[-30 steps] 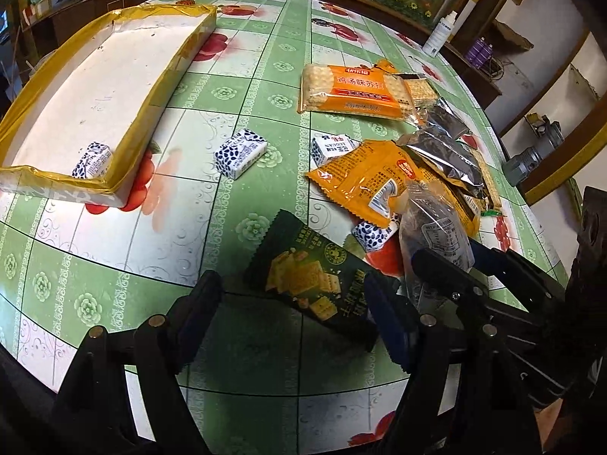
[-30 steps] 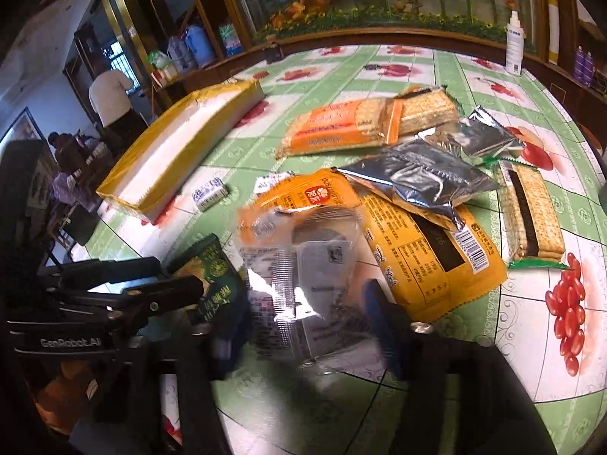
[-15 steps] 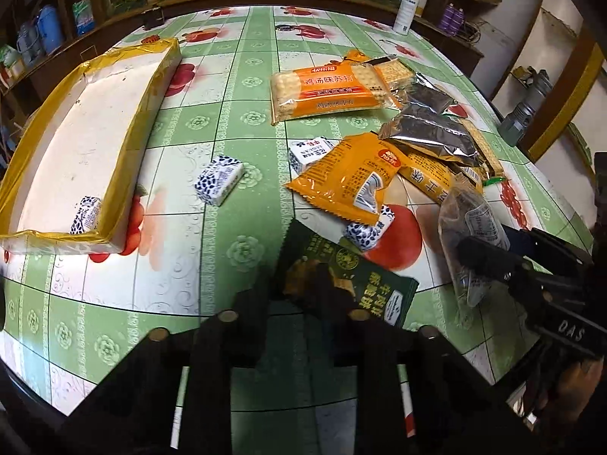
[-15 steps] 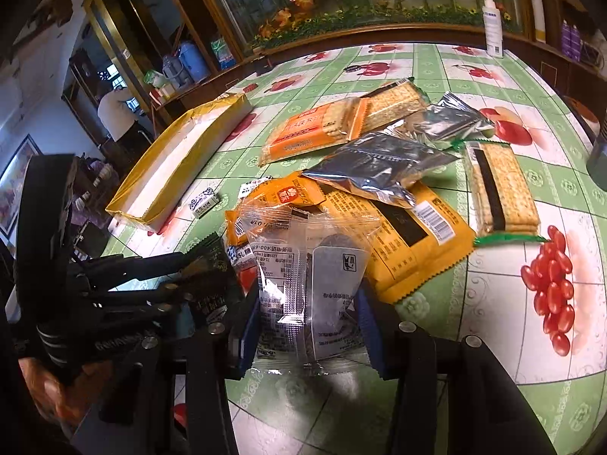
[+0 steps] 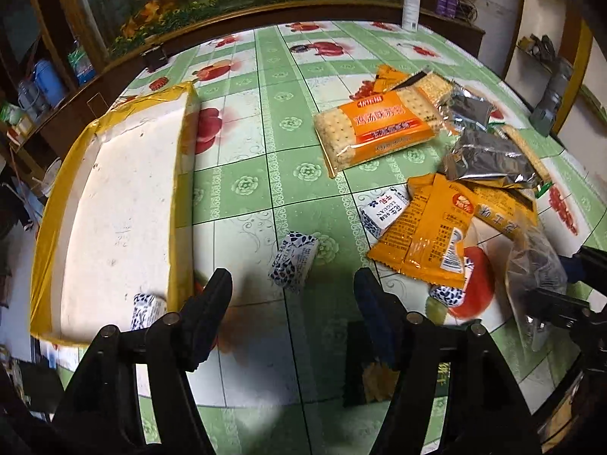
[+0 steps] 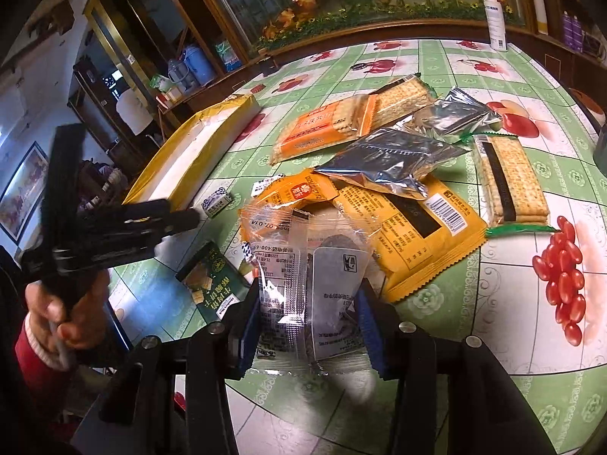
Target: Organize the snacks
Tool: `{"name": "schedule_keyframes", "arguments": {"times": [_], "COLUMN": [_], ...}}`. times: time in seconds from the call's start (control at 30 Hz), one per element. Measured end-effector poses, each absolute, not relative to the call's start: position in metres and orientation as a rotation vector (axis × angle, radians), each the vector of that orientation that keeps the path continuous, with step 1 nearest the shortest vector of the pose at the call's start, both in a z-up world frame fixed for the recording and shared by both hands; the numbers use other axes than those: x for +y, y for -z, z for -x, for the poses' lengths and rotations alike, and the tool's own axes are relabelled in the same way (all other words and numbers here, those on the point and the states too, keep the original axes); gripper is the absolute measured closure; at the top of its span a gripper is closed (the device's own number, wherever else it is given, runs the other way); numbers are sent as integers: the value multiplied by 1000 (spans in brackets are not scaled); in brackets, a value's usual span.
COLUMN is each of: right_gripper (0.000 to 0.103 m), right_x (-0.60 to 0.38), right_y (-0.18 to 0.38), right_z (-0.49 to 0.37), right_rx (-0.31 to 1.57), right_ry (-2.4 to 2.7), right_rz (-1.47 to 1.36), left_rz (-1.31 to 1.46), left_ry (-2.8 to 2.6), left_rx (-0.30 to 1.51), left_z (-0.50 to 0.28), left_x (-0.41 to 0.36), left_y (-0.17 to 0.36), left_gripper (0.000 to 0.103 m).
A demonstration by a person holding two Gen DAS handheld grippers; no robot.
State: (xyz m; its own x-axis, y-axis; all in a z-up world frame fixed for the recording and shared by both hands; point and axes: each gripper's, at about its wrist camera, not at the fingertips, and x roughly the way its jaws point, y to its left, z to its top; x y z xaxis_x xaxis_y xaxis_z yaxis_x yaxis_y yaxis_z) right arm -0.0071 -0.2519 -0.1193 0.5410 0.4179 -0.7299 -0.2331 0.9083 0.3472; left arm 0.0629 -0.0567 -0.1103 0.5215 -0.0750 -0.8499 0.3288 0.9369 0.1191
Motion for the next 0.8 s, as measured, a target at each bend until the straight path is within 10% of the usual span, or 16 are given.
{"name": "schedule_keyframes", "arguments": {"times": [0.07,0.17,0.8], "right_gripper": [55,55,55], "right_x": [-249,-248,-209], "right_y": [118,117,80], "right_z": [7,7,-28], "right_rx": [920,916,841], "right_ry": [-393,-393,-499], "right_rz": [-221,-223,-290], "left_rz": [-280,-223,-76], "left_ry": [255,296,101], "left_rx": [1012,1028,877], "left_z": [-73,-79,-60], "left_x": [-58,-52,32], "left_y": [120,118,57], "left_gripper": [43,87,87]}}
